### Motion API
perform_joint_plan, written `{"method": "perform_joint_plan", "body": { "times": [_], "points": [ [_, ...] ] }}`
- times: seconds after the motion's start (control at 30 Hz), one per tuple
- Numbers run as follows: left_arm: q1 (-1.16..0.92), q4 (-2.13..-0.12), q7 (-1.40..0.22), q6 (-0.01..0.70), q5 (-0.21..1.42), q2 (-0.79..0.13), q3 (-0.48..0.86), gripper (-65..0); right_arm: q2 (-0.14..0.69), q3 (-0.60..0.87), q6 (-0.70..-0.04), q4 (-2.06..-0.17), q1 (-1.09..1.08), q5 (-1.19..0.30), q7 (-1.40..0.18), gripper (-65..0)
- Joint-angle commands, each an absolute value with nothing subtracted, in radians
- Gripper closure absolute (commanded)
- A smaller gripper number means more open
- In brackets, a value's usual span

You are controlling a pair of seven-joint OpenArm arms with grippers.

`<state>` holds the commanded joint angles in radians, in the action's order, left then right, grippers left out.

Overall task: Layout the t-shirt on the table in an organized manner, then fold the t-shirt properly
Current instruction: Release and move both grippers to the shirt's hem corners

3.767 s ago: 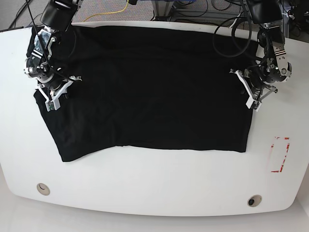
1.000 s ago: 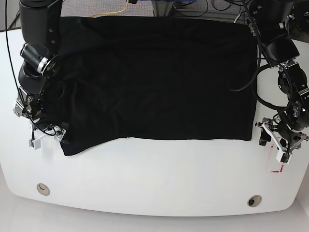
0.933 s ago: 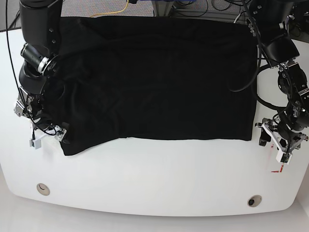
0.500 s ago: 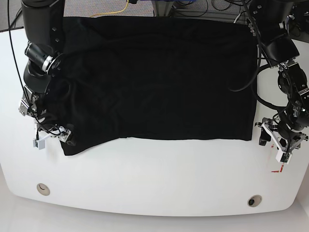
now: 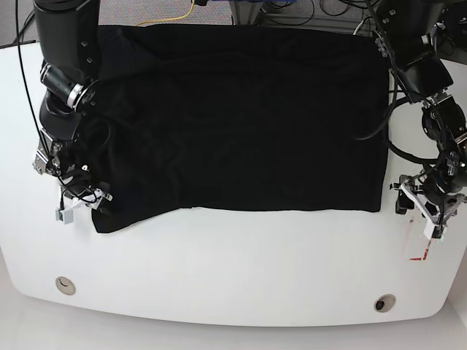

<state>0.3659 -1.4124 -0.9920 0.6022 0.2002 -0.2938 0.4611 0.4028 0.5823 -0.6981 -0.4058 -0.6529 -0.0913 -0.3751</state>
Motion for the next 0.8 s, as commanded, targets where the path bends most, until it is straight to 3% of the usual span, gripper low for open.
{"method": "perform_joint_plan", "body": {
  "times": [0.1, 0.17, 0.8],
  "points": [
    [0.397, -1.342, -0.98, 0.602, 0.2, -0.295, 0.463, -37.9, 0.404, 0.582, -0.698, -0.407, -0.653, -0.091, -0.374, -6.3],
    [0.406, -1.305, -0.955, 0.602, 0.2, -0.297, 0.463, -37.9, 0.404, 0.582, -0.698, -0.407, -0.653, -0.091, -0.374, -2.4],
    [0.483, -0.954, -0.792, 0.593, 0.196, -0.292, 0.456, -38.2, 0.407, 0.582, -0.698, -0.407, -0.653, -0.091, -0.374, -2.1]
  ]
}}
